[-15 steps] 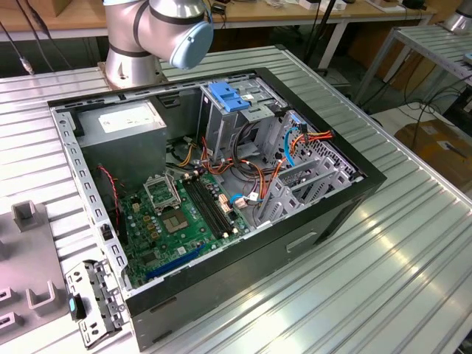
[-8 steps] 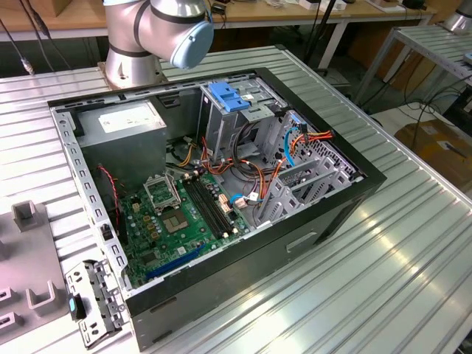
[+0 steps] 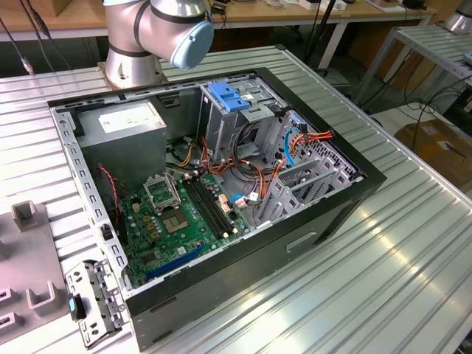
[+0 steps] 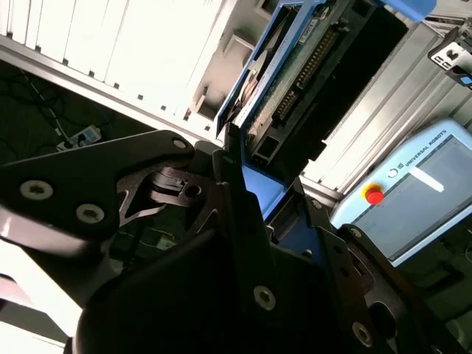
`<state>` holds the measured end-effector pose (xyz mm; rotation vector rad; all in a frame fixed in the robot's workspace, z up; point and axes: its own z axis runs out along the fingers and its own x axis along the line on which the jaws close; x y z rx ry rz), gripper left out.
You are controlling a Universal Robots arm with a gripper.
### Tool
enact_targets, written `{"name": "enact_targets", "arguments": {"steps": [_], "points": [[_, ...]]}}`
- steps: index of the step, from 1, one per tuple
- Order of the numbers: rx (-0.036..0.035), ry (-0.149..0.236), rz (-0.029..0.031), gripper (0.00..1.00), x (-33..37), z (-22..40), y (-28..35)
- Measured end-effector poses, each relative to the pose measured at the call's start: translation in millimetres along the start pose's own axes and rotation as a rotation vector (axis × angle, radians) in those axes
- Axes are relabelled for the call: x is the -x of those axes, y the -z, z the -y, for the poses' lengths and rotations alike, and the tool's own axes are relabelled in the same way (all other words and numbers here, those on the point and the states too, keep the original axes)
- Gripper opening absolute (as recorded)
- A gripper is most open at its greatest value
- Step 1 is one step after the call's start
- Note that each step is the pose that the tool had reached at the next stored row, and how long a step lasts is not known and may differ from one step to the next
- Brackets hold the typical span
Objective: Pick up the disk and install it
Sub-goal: 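Pick up the disk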
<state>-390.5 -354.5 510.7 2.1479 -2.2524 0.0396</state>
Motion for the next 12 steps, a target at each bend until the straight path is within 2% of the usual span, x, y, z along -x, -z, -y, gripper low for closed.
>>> {"name": "enact_targets", "arguments": {"steps": [1,3,4,7,12], "points": [[-0.0063,0.000,0.0012,0.37,0.0,0.0,0.0],[-0.0235,0.002,0.0019,0.37,0.0,0.0,-0.2],[-0.0276,0.002,0.0022,0.37,0.0,0.1,-0.2],[-0.0282,0.002,0.0023,0.37,-0.4,1.4,-0.3],[-0.0280,0.002,0.0022,0.37,-1.8,15.1,-0.7]]}}
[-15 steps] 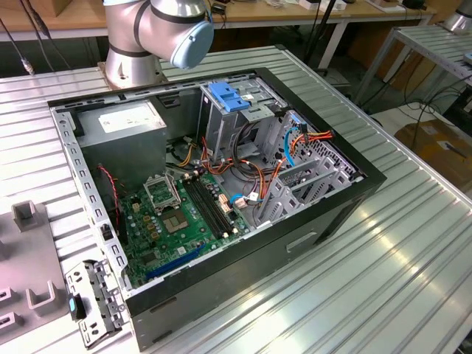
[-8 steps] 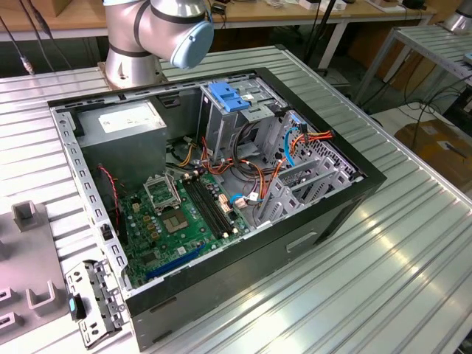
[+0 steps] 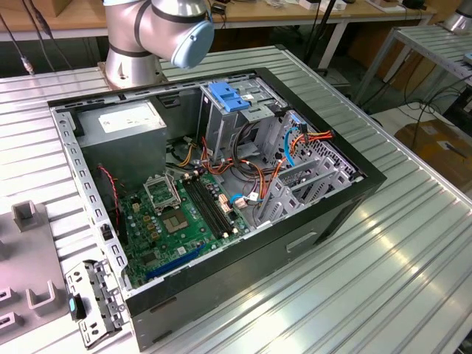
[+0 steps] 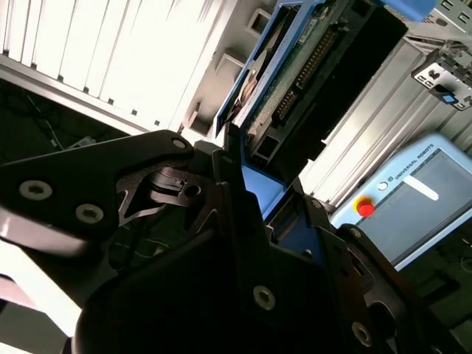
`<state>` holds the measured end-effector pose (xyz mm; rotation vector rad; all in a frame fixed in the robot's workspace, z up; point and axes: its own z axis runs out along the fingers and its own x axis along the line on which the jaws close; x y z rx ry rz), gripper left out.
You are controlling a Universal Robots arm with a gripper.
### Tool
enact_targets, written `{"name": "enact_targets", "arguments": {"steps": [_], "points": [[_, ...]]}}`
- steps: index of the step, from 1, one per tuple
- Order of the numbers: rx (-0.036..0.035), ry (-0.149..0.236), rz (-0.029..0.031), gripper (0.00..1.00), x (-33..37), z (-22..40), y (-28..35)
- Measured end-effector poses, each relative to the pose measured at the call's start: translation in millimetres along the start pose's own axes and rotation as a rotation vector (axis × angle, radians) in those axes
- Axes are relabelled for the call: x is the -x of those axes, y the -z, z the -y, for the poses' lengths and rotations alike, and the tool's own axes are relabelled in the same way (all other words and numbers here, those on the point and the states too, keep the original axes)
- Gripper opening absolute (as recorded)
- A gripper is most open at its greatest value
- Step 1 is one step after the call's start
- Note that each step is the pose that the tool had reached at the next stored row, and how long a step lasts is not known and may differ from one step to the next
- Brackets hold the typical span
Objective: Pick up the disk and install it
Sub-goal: 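Pick up the disk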
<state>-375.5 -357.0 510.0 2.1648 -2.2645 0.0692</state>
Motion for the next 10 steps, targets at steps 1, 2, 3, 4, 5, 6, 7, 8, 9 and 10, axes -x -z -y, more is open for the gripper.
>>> {"name": "enact_targets", "arguments": {"steps": [1,2,3,4,5,6,7,8,9,10], "points": [[0.0000,0.000,0.0000,0.37,-0.6,1.9,-0.2],[-0.0001,0.000,0.0001,0.37,-1.6,3.6,-0.5],[0.0000,0.000,0.0001,0.37,-2.8,4.8,-0.7],[0.0001,0.000,0.0000,0.37,-4.5,6.4,-0.9],[0.0000,0.000,0.0000,0.37,-5.9,7.5,-1.1],[0.0000,0.000,0.0000,0.37,-8.5,9.3,-1.5],[0.0000,0.000,0.0000,0.37,-10.2,10.4,-1.8],[0.0000,0.000,0.0000,0.37,-11.8,11.4,-2.0],[-0.0001,0.000,0.0001,0.37,-14.0,13.1,-2.4],[0.0000,0.000,0.0000,0.37,-15.4,14.2,-2.6]]}}
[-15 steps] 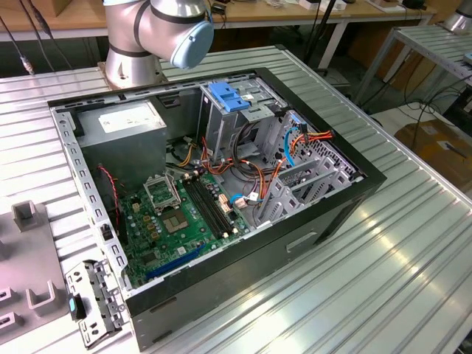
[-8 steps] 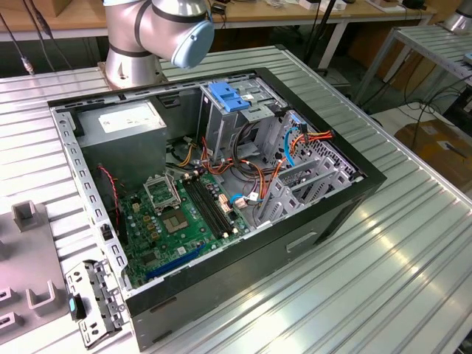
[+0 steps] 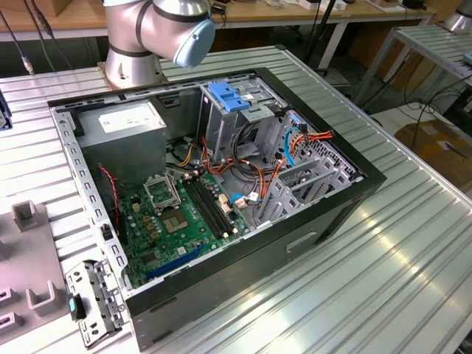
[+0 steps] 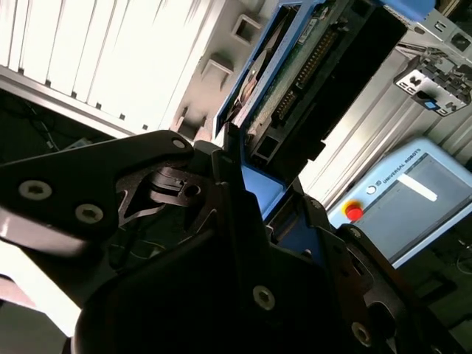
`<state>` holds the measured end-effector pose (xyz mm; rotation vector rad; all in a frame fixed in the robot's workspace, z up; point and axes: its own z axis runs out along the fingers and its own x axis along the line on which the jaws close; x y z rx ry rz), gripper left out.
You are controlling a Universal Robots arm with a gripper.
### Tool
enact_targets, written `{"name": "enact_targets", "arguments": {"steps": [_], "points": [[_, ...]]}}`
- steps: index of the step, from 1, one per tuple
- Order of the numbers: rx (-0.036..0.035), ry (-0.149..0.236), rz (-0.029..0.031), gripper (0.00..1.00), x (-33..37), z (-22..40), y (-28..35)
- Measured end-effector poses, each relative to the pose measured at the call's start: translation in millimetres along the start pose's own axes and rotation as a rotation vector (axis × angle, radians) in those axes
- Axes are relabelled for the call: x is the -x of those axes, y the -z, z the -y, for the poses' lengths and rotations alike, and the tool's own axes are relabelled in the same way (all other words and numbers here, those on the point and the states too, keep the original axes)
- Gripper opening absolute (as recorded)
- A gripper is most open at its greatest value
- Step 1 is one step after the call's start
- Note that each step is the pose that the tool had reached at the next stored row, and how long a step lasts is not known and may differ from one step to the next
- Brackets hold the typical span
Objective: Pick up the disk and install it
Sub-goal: 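Pick up the disk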
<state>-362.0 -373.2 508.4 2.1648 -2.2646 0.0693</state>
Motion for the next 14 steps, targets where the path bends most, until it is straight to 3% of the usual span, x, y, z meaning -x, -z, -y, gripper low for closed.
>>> {"name": "enact_targets", "arguments": {"steps": [7,11,14], "points": [[-0.0005,0.013,0.0002,0.37,-7.0,3.2,-1.2],[-0.0006,0.017,0.0003,0.37,-7.9,4.5,-1.4],[-0.0006,0.017,0.0003,0.37,-7.7,8.9,-1.6]]}}
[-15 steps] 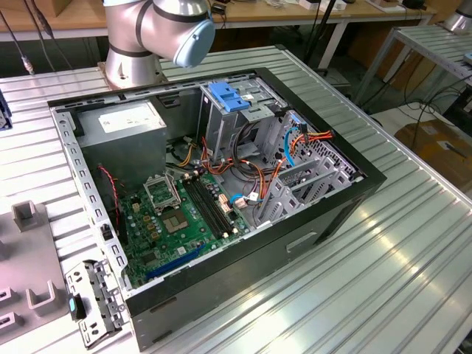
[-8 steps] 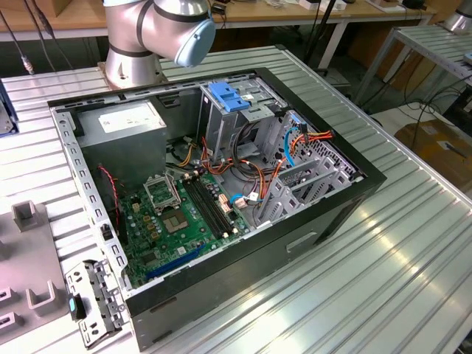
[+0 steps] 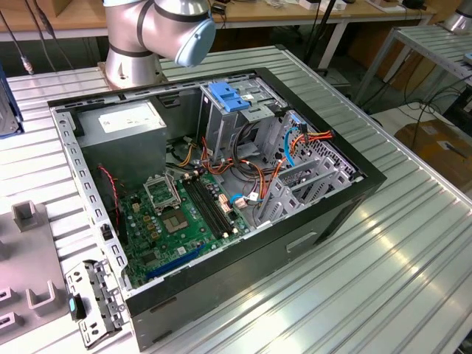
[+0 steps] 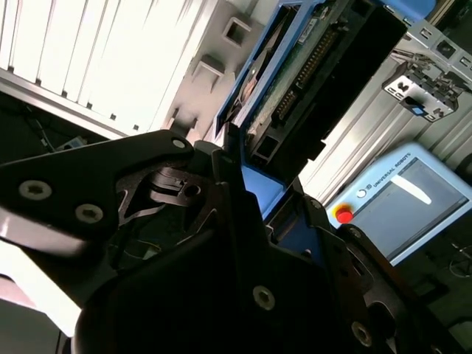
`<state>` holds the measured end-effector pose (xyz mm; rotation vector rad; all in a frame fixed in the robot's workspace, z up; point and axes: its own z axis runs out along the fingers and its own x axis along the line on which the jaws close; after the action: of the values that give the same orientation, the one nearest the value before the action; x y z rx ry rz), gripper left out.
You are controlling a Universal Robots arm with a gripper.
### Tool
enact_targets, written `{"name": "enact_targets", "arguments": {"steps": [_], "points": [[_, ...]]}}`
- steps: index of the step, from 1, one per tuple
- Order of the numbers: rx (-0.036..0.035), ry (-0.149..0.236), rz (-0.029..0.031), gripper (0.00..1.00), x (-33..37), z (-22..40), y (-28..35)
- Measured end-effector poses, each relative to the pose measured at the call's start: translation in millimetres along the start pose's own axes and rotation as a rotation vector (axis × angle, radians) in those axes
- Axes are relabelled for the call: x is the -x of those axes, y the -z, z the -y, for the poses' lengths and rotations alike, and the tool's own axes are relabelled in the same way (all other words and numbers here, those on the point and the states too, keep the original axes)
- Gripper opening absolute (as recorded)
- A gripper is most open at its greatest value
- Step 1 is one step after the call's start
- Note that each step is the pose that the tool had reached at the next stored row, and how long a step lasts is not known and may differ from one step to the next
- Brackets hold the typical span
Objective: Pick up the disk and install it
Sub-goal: 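Pick up the disk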
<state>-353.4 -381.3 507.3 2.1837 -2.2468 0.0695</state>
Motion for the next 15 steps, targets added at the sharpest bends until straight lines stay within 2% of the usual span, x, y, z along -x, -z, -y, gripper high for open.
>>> {"name": "enact_targets", "arguments": {"steps": [8,15], "points": [[0.0001,0.000,0.0000,0.37,0.0,13.1,-0.4],[0.0000,0.000,0.0000,0.37,-0.4,20.5,-0.7]]}}
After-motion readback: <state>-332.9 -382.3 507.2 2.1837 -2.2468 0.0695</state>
